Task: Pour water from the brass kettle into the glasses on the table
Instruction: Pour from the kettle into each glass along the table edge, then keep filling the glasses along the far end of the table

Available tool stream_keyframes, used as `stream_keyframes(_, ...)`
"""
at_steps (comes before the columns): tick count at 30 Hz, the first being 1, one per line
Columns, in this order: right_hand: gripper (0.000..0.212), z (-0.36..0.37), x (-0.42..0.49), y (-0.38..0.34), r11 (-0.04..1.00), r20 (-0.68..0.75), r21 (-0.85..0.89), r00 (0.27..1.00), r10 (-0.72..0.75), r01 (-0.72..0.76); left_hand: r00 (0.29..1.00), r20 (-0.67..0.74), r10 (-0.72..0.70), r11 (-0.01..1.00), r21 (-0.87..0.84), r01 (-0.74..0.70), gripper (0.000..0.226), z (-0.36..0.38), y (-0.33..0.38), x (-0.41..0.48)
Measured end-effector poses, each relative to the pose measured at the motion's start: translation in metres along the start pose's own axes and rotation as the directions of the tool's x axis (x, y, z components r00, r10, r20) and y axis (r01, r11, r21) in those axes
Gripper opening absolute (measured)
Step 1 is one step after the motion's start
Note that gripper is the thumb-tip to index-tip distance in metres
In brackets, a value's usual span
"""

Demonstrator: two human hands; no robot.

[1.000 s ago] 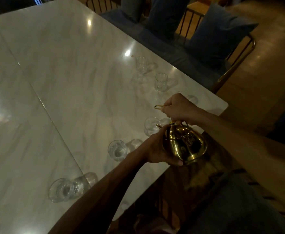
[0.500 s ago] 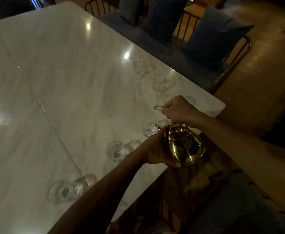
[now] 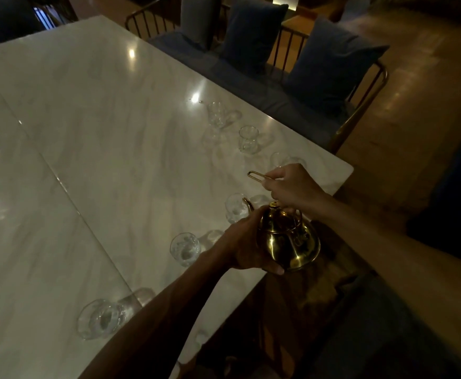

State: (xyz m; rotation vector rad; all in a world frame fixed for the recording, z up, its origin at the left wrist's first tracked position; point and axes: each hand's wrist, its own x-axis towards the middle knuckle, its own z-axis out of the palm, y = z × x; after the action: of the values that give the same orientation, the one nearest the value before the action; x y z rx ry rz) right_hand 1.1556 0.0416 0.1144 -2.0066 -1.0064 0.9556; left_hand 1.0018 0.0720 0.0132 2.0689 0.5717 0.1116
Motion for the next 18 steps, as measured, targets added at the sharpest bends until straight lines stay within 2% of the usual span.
stream_keyframes(7, 0.028, -0.006, -0.018, -0.002, 0.996, -0.07, 0.088, 0.997, 0.019, -0.013, 1.0, 0.023, 0.007, 0.989, 0.148, -0.011, 0.134, -0.009, 0.009, -0.001)
stream_keyframes(11, 0.025, -0.017, -0.032, -0.009, 0.998, -0.159, 0.054, 0.987, -0.015, 0.024, 0.998, 0.03, 0.055, 0.98, 0.19, -0.06, 0.135, -0.011, 0.023, 0.002)
stream_keyframes(18, 0.033, -0.034, -0.041, -0.01, 0.997, -0.281, 0.062, 0.959, -0.023, 0.042, 0.989, 0.089, 0.118, 0.957, 0.256, -0.137, 0.141, -0.018, 0.038, 0.018)
